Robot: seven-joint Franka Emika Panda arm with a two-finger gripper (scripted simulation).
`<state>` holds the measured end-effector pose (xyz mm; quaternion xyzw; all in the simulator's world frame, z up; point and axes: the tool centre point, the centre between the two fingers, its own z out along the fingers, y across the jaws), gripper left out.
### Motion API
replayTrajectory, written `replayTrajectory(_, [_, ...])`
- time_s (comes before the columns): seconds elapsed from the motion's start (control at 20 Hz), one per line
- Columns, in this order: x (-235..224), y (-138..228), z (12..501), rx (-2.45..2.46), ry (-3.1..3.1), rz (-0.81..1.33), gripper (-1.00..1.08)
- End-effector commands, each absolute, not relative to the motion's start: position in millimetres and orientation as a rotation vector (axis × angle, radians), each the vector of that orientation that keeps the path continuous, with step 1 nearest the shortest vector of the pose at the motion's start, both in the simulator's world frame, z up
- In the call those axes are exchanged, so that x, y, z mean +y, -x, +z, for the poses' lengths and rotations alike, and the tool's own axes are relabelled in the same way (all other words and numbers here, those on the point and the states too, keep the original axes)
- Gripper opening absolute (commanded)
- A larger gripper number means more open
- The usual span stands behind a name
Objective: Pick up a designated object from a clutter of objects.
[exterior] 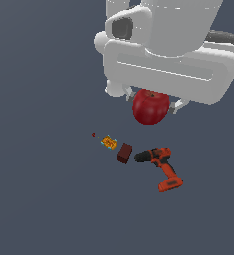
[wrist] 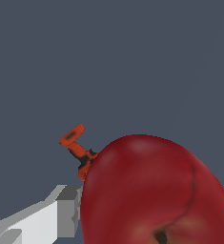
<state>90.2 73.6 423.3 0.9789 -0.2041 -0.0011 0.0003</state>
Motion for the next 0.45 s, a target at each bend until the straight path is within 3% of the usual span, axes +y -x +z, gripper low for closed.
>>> replayTrajectory(0.0, [73.5,-93.4,430.3,-0.641,-3.075,0.0,-1.0])
replayTrajectory(0.4, [73.5,-97.0,436.0,-0.641,-3.075,0.0,-1.0])
